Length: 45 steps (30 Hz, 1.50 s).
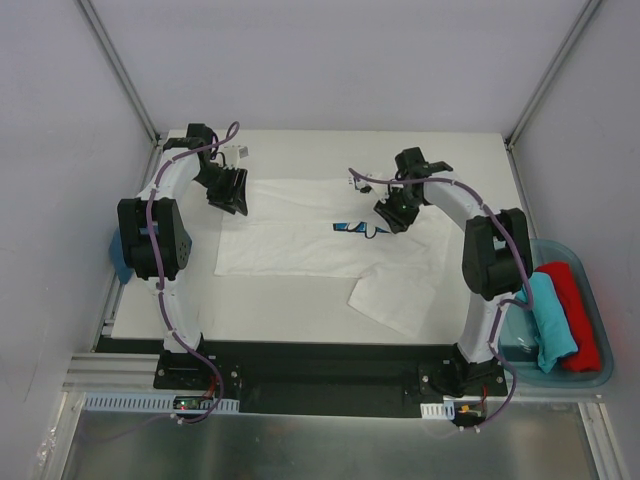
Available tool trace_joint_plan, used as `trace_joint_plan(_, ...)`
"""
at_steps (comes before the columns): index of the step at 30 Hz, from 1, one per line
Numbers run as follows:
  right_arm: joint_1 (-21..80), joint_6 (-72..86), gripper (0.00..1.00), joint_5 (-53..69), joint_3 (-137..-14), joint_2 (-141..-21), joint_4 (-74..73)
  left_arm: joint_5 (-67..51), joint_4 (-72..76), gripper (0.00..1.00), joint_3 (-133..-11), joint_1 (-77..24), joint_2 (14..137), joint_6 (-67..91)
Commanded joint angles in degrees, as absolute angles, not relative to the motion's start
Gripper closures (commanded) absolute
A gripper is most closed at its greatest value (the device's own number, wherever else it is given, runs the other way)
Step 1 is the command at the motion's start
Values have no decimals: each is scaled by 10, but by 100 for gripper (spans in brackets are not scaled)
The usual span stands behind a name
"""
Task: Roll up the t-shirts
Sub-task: Fold the T-shirt at the center of the board.
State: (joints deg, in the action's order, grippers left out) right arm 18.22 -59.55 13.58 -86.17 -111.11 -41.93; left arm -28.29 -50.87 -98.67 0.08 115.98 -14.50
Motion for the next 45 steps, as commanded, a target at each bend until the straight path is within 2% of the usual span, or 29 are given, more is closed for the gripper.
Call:
trace_joint_plan(1, 181, -620, 66, 142, -870, -1114, -427, -283, -522, 55, -986, 2, 1147, -150)
trace_joint_plan(6, 182, -633, 59, 116, -872, -1139, -420, -282, -522, 55, -991, 2, 1151, -150)
trace_joint_plan(16, 181, -628, 59, 77, -904, -1186, -399, -280, -524, 55, -988, 1, 1155, -153)
trace_joint_plan(22, 182, -623, 67, 62, -910, -1188, -385, -278, -524, 55, -987, 2, 1155, -152)
trace_joint_plan(28, 183, -616, 80, 70, -909, -1160, -403, -279, -524, 55, -989, 2, 1156, -153)
trace_joint_plan(31, 191, -603, 90, 69, -907, -1135, -427, -279, -524, 55, -991, 2, 1157, -153)
trace_joint_plan(40, 262, -445, 98, 54, -904, -1101, -558, -292, -523, 55, -1000, 1, 1167, -150)
trace_joint_plan(42, 287, -389, 97, 66, -918, -1107, -603, -294, -524, 55, -1001, 2, 1168, -149)
trace_joint_plan(45, 308, -360, 71, 170, -951, -1113, -638, -294, -524, 55, -998, 2, 1166, -151)
